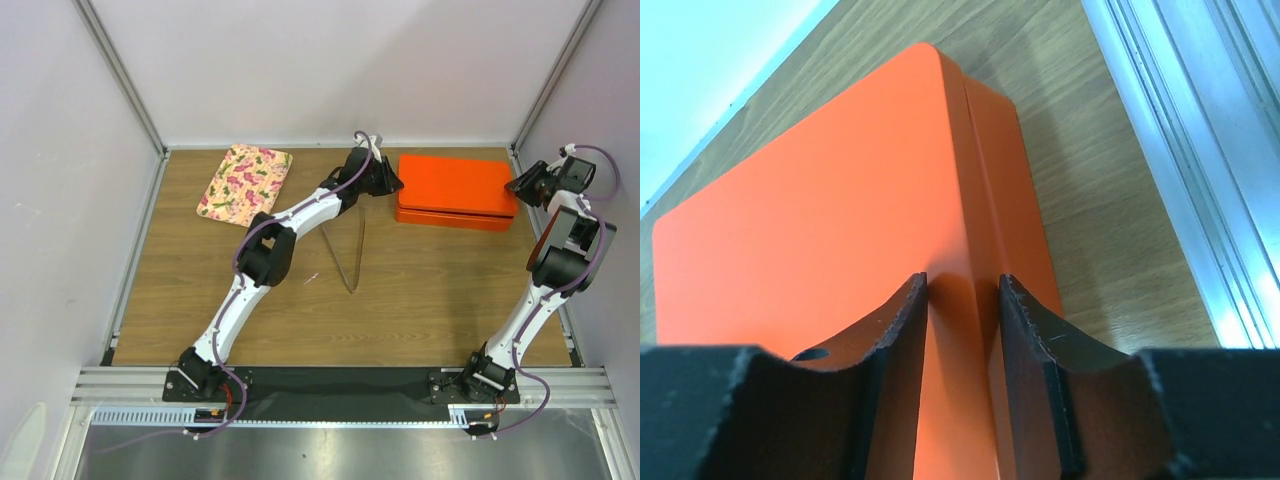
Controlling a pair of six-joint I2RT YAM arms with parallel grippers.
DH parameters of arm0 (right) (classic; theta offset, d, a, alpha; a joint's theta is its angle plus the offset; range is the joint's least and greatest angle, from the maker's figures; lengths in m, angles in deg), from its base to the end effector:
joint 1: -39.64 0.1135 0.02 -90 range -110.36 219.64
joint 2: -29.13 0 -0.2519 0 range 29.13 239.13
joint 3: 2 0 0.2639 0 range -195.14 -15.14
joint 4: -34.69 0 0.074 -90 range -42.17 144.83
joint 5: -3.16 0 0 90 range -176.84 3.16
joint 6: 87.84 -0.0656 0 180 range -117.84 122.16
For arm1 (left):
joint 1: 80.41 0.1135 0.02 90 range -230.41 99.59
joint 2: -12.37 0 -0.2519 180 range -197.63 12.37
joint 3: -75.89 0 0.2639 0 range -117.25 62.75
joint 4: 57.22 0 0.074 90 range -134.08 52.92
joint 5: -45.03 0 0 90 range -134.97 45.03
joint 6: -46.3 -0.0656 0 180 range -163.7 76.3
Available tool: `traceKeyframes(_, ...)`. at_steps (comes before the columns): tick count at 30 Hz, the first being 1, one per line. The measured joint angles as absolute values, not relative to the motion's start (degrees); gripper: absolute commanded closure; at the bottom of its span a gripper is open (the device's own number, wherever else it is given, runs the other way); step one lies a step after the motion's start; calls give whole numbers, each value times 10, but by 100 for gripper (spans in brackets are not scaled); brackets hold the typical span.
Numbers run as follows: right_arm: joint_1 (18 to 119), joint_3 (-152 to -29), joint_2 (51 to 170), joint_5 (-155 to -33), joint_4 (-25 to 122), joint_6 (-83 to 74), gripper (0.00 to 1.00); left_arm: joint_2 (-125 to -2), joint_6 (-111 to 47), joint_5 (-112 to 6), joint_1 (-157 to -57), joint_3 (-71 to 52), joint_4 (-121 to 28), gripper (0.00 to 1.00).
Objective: Pack the chocolate
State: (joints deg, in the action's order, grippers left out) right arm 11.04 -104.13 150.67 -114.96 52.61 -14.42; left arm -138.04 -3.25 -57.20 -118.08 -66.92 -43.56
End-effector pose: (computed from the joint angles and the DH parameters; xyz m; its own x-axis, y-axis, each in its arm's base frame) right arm 0.4586 -0.2148 0.1605 -0.4837 0.5504 -0.6805 0.2412 0.8313 0.5008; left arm 0.4897 -0.3956 0.1529 -0.7073 -0.2550 -0.6593 0.3872 0.6406 -0.6631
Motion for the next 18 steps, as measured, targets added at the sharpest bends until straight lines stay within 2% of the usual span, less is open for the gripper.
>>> traceKeyframes(5,111,-1029,1505,-1145,505,-137,79,-1380,-43,-572,-1181,-669,-436,79)
traceKeyframes(13,114,-962,1469,-1120,430,-124,89,-1380,-63,-575,-1182,-669,-438,80)
traceKeyframes(18,113,-924,1447,-1115,385,-123,89,-1380,-67,-578,-1182,-669,-440,80)
